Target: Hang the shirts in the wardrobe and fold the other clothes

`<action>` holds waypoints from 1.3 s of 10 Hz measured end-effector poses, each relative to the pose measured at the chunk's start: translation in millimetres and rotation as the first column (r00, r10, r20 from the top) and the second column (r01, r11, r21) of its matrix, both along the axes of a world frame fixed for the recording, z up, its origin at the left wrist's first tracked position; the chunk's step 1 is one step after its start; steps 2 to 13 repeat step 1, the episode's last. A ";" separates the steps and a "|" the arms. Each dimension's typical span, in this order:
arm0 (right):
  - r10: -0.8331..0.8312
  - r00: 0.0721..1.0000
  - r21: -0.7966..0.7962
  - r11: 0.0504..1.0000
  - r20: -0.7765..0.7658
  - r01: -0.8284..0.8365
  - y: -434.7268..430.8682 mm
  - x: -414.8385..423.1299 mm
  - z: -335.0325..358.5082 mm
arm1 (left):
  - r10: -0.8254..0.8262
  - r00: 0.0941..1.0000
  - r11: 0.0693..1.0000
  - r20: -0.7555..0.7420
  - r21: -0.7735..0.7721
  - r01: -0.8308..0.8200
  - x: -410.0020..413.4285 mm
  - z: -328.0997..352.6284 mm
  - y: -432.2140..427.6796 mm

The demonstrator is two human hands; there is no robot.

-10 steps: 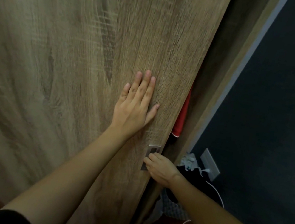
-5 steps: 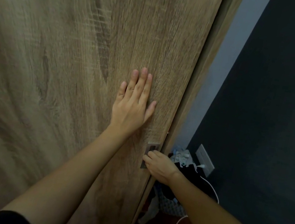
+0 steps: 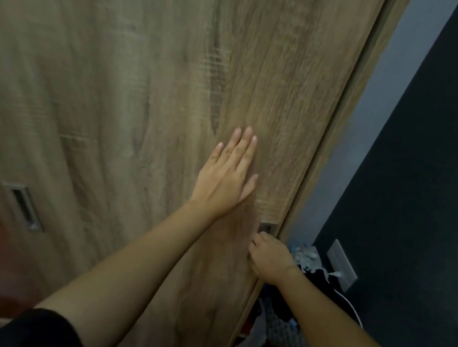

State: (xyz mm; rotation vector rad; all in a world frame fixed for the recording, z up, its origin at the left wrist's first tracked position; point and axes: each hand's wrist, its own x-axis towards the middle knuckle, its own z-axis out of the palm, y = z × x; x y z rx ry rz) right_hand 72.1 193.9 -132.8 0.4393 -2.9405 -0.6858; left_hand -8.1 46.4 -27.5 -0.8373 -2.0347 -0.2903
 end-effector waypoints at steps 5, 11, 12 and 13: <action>-0.002 0.998 -0.223 0.975 -0.064 -0.013 -22.2 8.7 10.9 | 0.022 0.991 0.998 0.135 -0.062 -0.014 3.9 -11.4 -39.7; -0.002 0.998 -0.223 0.975 -0.064 -0.013 -22.2 8.7 10.9 | 0.022 0.991 0.998 0.135 -0.062 -0.014 3.9 -11.4 -39.7; -0.002 0.998 -0.223 0.975 -0.064 -0.013 -22.2 8.7 10.9 | 0.022 0.991 0.998 0.135 -0.062 -0.014 3.9 -11.4 -39.7; -0.002 0.998 -0.223 0.975 -0.064 -0.013 -22.2 8.7 10.9 | 0.022 0.991 0.998 0.135 -0.062 -0.014 3.9 -11.4 -39.7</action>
